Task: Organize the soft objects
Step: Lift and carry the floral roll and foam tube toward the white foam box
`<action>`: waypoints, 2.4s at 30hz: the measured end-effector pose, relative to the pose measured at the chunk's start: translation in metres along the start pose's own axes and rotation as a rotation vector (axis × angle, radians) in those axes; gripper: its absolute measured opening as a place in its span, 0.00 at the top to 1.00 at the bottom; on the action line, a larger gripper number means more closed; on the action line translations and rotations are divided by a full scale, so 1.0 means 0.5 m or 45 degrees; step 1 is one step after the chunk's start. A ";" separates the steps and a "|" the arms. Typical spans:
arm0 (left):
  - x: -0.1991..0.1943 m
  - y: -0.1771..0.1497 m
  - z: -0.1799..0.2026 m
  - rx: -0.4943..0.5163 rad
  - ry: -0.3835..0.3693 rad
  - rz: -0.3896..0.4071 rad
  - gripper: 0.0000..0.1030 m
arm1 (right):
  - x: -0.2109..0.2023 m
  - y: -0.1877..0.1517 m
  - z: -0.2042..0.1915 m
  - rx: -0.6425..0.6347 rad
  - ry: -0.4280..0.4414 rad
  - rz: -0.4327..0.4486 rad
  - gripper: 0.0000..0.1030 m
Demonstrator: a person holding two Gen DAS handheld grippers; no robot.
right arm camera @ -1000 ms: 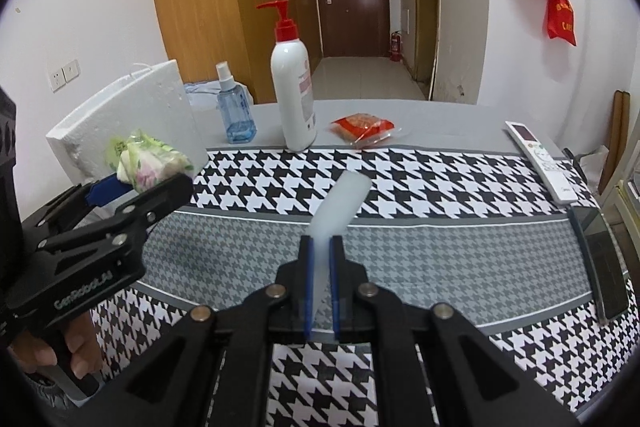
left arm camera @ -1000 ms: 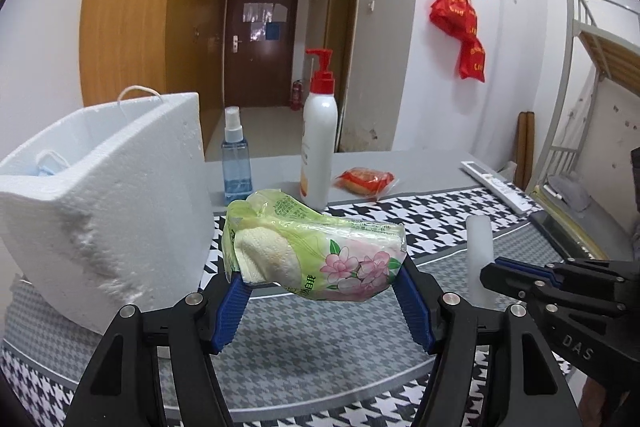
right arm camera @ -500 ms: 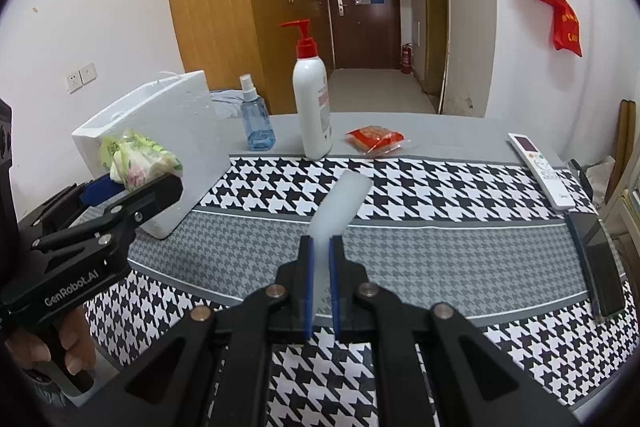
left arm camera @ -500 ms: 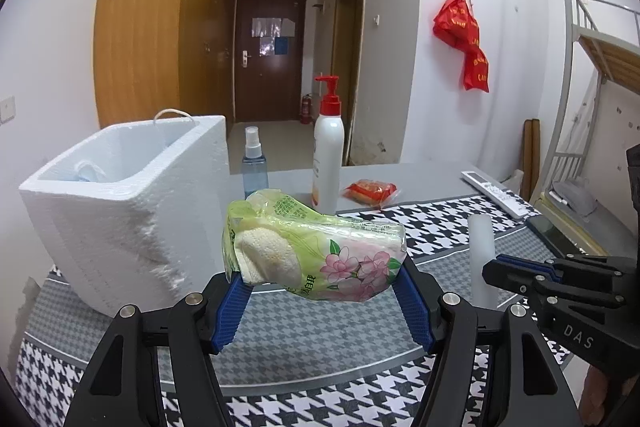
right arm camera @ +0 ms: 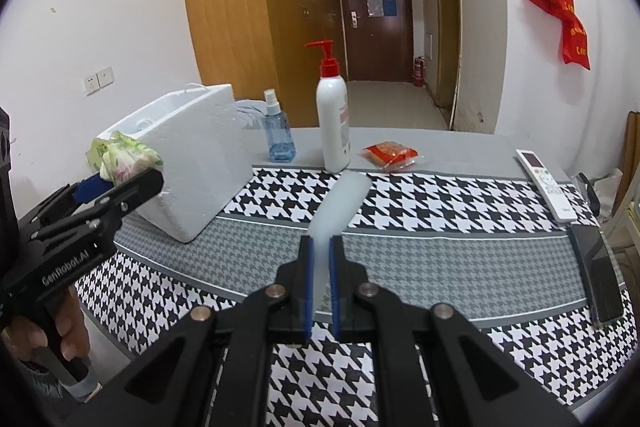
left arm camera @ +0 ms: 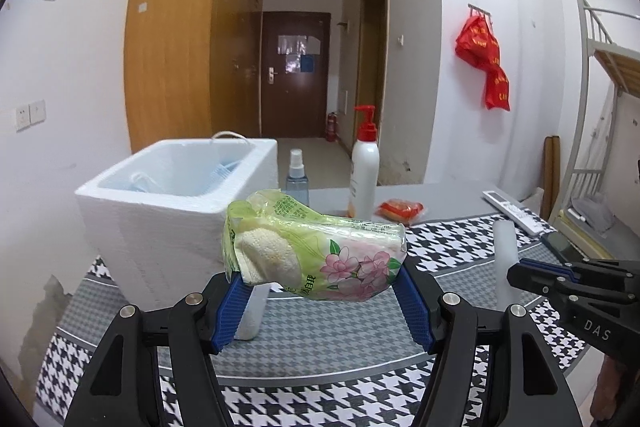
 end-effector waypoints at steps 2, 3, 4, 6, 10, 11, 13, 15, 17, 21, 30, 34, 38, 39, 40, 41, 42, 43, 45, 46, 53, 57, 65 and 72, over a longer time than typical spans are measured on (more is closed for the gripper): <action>-0.013 0.008 -0.001 0.003 0.000 0.020 0.34 | -0.003 0.002 -0.003 0.000 0.006 0.005 0.91; -0.018 0.011 -0.002 0.002 -0.003 0.027 0.34 | -0.004 0.004 -0.005 0.000 0.009 0.008 0.91; -0.020 0.015 -0.003 0.001 -0.006 0.032 0.34 | -0.005 0.006 -0.007 -0.002 0.010 0.010 0.91; -0.025 0.020 -0.005 -0.001 -0.004 0.034 0.34 | -0.010 0.012 -0.011 -0.008 0.011 0.021 0.91; -0.036 0.028 -0.008 0.009 0.003 0.048 0.34 | -0.021 0.027 -0.021 -0.024 0.021 0.050 0.91; -0.039 0.031 -0.009 0.008 0.000 0.048 0.34 | -0.021 0.032 -0.024 -0.025 0.021 0.053 0.91; -0.042 0.034 -0.012 0.004 0.000 0.046 0.34 | -0.023 0.038 -0.028 -0.035 0.020 0.064 0.91; -0.046 0.038 -0.018 -0.007 -0.003 0.047 0.34 | -0.026 0.044 -0.037 -0.049 0.030 0.078 0.91; -0.052 0.045 -0.022 0.000 0.005 0.059 0.34 | -0.029 0.047 -0.043 -0.059 0.040 0.089 0.91; -0.065 0.058 -0.029 0.011 0.017 0.083 0.34 | -0.025 0.055 -0.055 -0.071 0.051 0.095 0.91; -0.076 0.087 -0.066 0.004 0.064 0.117 0.34 | -0.023 0.090 -0.077 -0.091 0.079 0.126 0.91; -0.084 0.094 -0.078 0.011 0.081 0.140 0.34 | -0.021 0.108 -0.090 -0.104 0.085 0.137 0.91; -0.089 0.107 -0.093 0.009 0.095 0.156 0.34 | -0.019 0.124 -0.106 -0.122 0.096 0.152 0.90; -0.089 0.110 -0.096 0.011 0.099 0.158 0.34 | -0.018 0.128 -0.109 -0.125 0.099 0.155 0.90; -0.089 0.112 -0.099 0.015 0.104 0.159 0.34 | -0.016 0.133 -0.113 -0.130 0.102 0.157 0.90; -0.088 0.114 -0.101 0.019 0.108 0.159 0.34 | -0.014 0.139 -0.119 -0.136 0.108 0.160 0.90; -0.087 0.115 -0.105 0.021 0.112 0.157 0.34 | -0.011 0.142 -0.123 -0.139 0.112 0.160 0.90; -0.086 0.116 -0.108 0.018 0.114 0.158 0.34 | -0.009 0.145 -0.127 -0.143 0.119 0.158 0.90; -0.086 0.118 -0.114 0.017 0.118 0.160 0.34 | -0.003 0.154 -0.139 -0.153 0.137 0.156 0.90; -0.086 0.119 -0.116 0.016 0.122 0.162 0.34 | -0.001 0.158 -0.145 -0.159 0.141 0.156 0.90; -0.083 0.125 -0.144 0.004 0.174 0.164 0.34 | 0.002 0.180 -0.186 -0.209 0.188 0.181 0.90; -0.086 0.126 -0.158 0.002 0.192 0.165 0.34 | 0.006 0.185 -0.208 -0.231 0.216 0.183 0.90; -0.084 0.123 -0.185 -0.026 0.205 0.147 0.34 | 0.006 0.199 -0.237 -0.255 0.256 0.194 0.90; -0.053 0.132 -0.203 -0.038 0.184 0.111 0.34 | 0.007 0.208 -0.252 -0.259 0.265 0.201 0.90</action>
Point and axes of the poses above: each gripper's, at about its wrist camera, not at the fingertips, and x roughly the way its jaws point, z to its right, y to its top, the point moved 6 cm from there along x, roughly the way its jaws point, and after that the axes turned 4 degrees about -y, right-handed, at the moved point
